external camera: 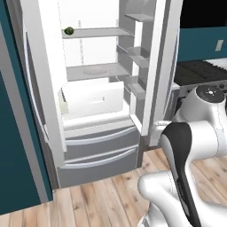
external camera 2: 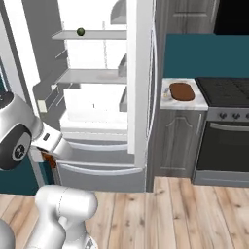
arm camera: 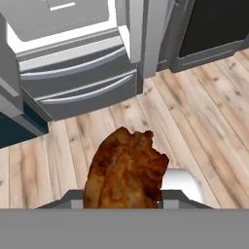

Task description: Retrieve the chicken drumstick from the fridge and place it on the cutting board.

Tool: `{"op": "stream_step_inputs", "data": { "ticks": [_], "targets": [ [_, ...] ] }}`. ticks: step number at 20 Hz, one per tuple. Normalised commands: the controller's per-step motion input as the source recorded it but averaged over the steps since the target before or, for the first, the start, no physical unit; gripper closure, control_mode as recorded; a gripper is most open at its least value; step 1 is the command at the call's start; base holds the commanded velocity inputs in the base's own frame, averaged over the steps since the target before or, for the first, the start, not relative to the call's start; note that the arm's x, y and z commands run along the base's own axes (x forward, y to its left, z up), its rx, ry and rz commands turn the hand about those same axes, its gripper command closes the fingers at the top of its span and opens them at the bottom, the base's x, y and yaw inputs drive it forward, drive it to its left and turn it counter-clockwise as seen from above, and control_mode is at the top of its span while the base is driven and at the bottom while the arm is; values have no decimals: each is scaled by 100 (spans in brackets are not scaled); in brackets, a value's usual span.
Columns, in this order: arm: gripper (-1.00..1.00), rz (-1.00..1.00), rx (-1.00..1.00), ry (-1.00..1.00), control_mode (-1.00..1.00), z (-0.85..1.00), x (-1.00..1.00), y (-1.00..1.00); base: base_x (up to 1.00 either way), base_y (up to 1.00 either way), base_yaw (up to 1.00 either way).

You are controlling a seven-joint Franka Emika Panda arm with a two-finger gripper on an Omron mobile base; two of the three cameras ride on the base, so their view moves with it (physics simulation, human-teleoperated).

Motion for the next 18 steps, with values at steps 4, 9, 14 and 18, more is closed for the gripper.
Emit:
{"op": "stream_step_inputs", "data": {
  "ticks": [4,9,14,18],
  "targets": [
    [100,0,0,0,100,0,0,0,-15,-91,1],
    [100,0,0,0,100,0,0,0,0,-100,2],
    [100,0,0,0,100,0,0,0,0,-100,0],
    [100,0,0,0,100,0,0,0,24,-100,1]
  ]
}}
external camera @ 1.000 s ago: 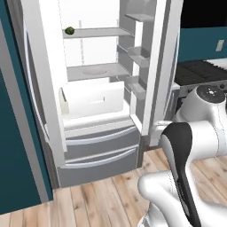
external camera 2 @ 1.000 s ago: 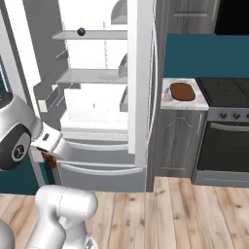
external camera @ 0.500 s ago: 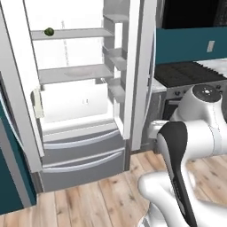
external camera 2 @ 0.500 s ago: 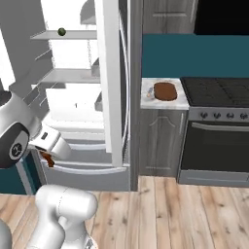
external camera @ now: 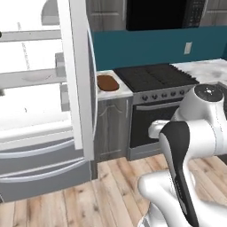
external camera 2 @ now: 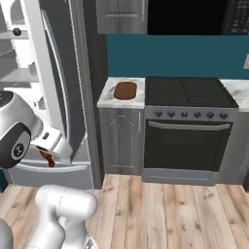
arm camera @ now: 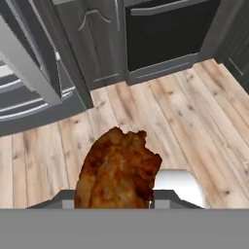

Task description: Retrieve the chicken drumstick from the fridge and place it on the cutting board.

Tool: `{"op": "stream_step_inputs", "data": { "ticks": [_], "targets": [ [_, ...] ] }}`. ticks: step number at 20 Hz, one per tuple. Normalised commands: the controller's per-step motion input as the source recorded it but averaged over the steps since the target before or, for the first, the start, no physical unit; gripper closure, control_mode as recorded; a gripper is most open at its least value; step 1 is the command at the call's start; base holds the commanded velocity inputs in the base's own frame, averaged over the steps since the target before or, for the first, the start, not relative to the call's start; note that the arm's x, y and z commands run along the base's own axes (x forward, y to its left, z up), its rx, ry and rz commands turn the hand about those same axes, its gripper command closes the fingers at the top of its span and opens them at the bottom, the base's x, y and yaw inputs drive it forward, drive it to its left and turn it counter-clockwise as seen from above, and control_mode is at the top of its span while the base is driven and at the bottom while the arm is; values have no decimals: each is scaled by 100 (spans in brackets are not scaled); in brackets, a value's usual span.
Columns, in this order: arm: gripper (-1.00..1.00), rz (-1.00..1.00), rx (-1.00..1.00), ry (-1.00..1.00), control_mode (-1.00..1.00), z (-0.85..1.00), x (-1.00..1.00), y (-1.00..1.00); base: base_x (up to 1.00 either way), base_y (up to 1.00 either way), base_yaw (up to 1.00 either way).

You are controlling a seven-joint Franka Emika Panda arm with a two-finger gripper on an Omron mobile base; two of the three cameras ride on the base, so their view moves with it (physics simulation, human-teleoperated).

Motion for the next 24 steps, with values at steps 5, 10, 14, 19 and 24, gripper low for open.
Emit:
{"op": "stream_step_inputs", "data": {
  "ticks": [5,10,14,19,24],
  "targets": [
    [100,0,0,0,100,0,0,0,63,-81,18],
    [100,0,0,0,100,0,0,0,71,-72,26],
    [100,0,0,0,100,0,0,0,88,-66,35],
    [100,0,0,0,100,0,0,0,92,-61,47],
    [100,0,0,0,100,0,0,0,97,-61,47]
  ]
}}
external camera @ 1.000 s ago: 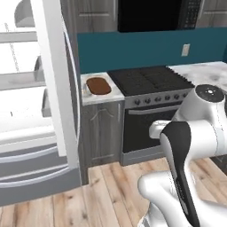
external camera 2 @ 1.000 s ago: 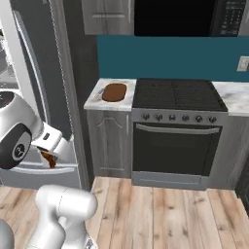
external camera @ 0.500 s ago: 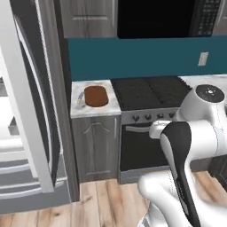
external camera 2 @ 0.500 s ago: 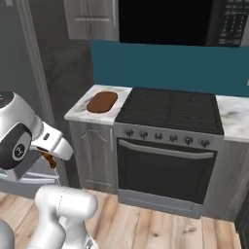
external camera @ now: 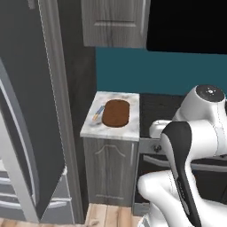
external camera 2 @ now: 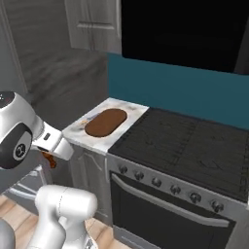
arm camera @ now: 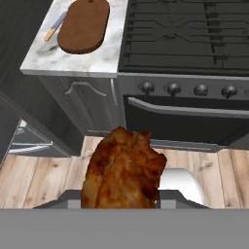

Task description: Retrieve the chicken drumstick from the fridge and place it on the cutting board.

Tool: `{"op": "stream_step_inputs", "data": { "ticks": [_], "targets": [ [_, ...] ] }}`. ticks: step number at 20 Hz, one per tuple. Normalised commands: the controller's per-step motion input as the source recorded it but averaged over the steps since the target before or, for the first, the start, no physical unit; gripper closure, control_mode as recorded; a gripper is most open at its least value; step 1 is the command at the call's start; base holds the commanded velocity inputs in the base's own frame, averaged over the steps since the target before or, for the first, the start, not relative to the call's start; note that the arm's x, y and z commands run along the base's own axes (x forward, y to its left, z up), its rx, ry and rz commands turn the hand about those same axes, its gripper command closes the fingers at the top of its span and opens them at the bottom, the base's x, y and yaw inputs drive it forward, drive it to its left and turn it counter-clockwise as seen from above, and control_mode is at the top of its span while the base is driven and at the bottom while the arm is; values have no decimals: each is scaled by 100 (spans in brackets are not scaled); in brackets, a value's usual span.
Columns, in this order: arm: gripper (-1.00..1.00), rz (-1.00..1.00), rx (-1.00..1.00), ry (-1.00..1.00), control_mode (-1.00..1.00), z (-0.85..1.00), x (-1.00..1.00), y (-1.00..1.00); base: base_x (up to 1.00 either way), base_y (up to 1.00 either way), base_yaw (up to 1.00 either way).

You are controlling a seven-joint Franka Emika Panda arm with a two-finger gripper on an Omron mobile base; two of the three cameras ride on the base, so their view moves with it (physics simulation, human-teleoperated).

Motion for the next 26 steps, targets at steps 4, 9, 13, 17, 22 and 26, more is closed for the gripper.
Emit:
{"op": "stream_step_inputs", "data": {
  "ticks": [4,9,13,17,22,26],
  "targets": [
    [100,0,0,0,100,0,0,0,62,-41,31],
    [100,0,0,0,100,0,0,0,58,0,9],
    [100,0,0,0,100,0,0,0,63,0,0],
    [100,0,0,0,100,0,0,0,48,3,0],
    [100,0,0,0,100,0,0,0,44,14,0],
    [100,0,0,0,100,0,0,0,58,23,0]
  ]
}}
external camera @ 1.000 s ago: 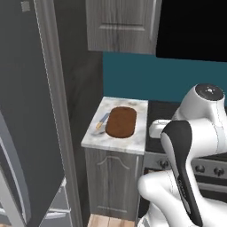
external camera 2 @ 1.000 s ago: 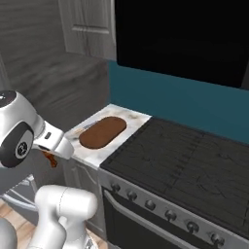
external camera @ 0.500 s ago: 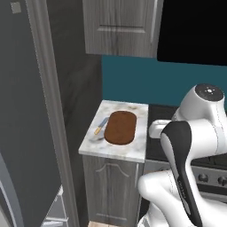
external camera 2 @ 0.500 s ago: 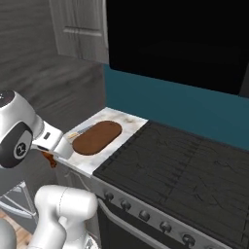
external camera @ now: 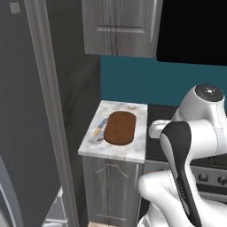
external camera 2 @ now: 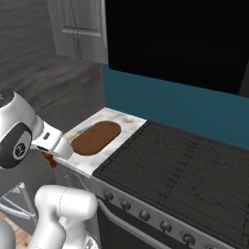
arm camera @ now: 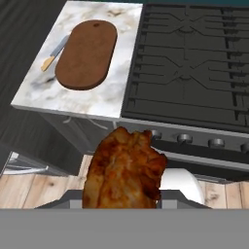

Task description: Retrieve the chicken drumstick from the fridge and place it on the cutting board.

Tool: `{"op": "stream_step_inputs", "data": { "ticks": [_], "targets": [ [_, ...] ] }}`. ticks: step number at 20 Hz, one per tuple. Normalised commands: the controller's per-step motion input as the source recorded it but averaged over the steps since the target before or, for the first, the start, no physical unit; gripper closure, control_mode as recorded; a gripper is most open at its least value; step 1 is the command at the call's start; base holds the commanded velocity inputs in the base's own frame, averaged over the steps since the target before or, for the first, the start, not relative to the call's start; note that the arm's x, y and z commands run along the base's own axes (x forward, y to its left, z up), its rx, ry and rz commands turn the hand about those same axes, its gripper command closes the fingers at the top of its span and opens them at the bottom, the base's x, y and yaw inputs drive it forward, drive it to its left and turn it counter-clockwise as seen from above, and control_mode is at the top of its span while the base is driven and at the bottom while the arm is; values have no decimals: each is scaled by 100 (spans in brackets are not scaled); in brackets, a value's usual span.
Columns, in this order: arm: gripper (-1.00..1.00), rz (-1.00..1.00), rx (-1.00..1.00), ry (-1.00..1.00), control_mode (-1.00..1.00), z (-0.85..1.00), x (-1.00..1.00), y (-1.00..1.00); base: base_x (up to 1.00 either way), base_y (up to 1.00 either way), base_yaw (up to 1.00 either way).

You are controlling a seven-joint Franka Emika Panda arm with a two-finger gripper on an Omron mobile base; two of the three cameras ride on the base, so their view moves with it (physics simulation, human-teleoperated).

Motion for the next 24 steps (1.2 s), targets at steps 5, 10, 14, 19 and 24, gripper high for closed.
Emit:
{"op": "stream_step_inputs", "data": {
  "ticks": [5,10,14,19,24],
  "targets": [
    [100,0,0,0,100,0,0,0,66,30,0],
    [100,0,0,0,100,0,0,0,63,26,0],
    [100,0,0,0,-100,0,54,9,0,0,0],
    [100,-1,0,0,-100,-1,65,3,0,0,0],
    [100,-1,0,4,-100,-26,88,9,0,0,0]
  ]
}}
